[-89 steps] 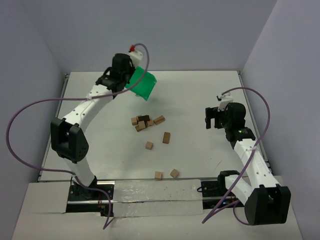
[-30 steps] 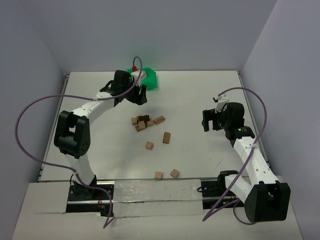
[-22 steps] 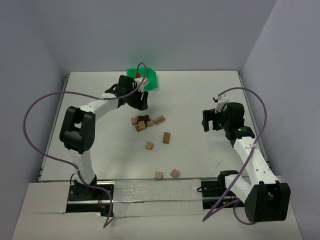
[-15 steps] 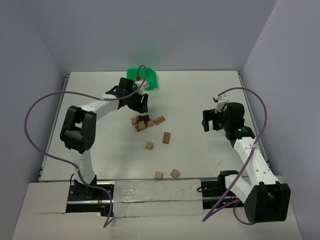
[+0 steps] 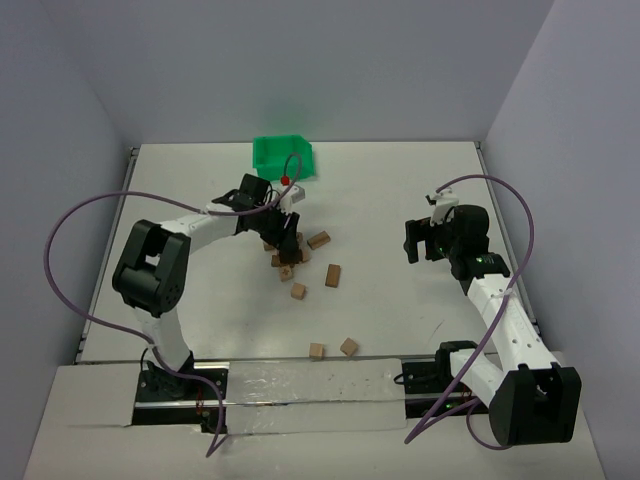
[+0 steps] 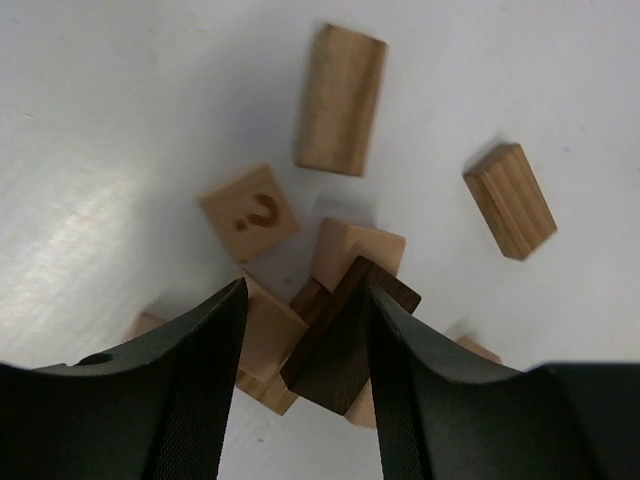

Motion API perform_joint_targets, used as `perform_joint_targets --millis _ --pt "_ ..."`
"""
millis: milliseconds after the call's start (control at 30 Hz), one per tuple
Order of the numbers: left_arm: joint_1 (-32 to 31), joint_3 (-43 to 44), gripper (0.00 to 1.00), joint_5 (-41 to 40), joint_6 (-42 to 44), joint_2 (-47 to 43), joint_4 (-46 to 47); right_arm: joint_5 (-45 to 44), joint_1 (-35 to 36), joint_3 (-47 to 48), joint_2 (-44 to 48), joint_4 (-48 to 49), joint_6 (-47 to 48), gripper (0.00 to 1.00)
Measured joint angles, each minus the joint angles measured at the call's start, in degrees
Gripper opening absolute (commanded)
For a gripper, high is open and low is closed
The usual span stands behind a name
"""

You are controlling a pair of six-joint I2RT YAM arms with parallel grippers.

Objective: Build the wood block tower

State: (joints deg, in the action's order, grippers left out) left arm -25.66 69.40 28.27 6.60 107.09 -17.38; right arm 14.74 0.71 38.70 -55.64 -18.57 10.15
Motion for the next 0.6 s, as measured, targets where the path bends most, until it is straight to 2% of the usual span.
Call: perform_joint_targets --millis 367,600 --pt "-8.57 -10.51 0.53 0.43 4.03 -4.97 -3.48 0.12 0.00 0.00 0.00 -0.04 0.04 1.00" --pt "-11.77 -11.64 0.61 -1.61 5.68 -8.01 -6.95 0.24 0.00 0.00 0.02 -0.07 0.07 1.00"
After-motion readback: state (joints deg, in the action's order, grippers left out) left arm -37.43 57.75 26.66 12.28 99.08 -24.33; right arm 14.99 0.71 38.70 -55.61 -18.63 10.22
